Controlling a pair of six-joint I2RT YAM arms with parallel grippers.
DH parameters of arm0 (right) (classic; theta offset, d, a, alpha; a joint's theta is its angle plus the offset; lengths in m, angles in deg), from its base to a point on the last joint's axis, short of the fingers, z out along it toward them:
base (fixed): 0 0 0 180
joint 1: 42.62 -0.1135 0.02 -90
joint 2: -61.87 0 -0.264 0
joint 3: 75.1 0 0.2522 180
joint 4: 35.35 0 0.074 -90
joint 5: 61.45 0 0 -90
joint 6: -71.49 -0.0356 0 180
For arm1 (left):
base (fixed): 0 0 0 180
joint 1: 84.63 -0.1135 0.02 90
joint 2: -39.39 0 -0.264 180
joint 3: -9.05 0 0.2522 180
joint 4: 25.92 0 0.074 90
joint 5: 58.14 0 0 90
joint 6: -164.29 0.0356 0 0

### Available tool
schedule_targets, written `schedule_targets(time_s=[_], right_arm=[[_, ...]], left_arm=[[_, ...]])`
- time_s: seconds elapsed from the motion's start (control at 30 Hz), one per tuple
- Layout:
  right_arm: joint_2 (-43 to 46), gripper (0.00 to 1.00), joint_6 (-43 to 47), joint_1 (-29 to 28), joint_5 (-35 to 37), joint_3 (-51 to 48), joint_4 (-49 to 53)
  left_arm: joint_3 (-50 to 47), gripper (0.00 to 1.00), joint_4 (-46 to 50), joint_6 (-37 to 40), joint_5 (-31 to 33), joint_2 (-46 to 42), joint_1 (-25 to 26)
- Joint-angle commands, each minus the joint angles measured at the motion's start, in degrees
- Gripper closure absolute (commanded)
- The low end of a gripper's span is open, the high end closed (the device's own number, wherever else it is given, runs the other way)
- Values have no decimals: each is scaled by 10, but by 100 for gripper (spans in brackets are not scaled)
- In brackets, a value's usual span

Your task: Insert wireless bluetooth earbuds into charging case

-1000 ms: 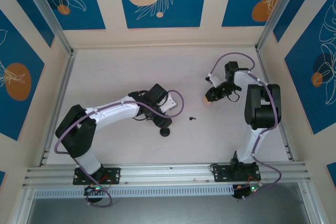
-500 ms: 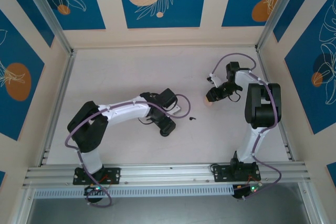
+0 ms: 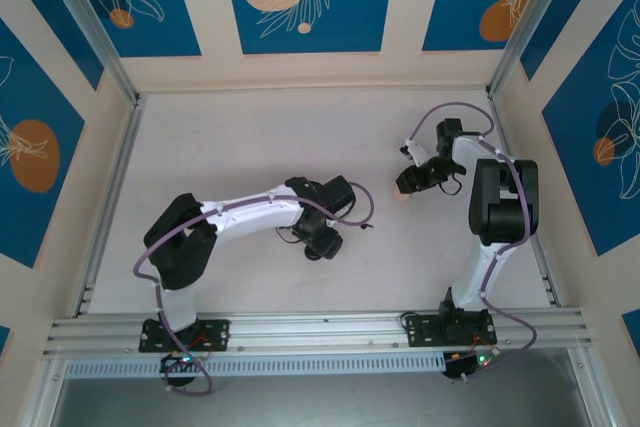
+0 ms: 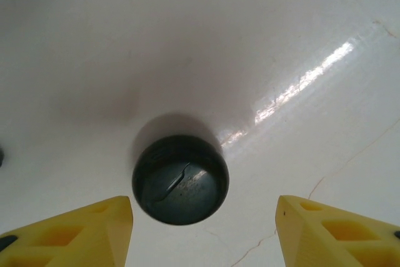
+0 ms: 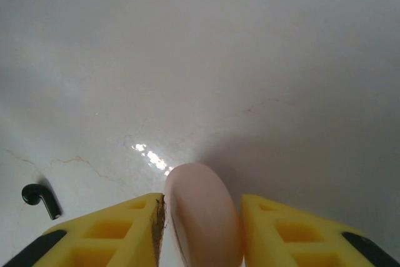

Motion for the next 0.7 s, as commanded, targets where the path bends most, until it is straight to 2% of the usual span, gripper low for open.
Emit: schedule_targets(time_s=[0.0,0.33,0.67], right_arm=[[34,61,-6,5,-9,-15,-13],[96,54,-30,6,-21,-46,-57],[254,52,-133,-13,-152,-174,-247]], left_arm=[[16,39,48,-60,19,9,10],[30,39,88,-128,42,14,17],[34,40,84,-172,45,32,27]])
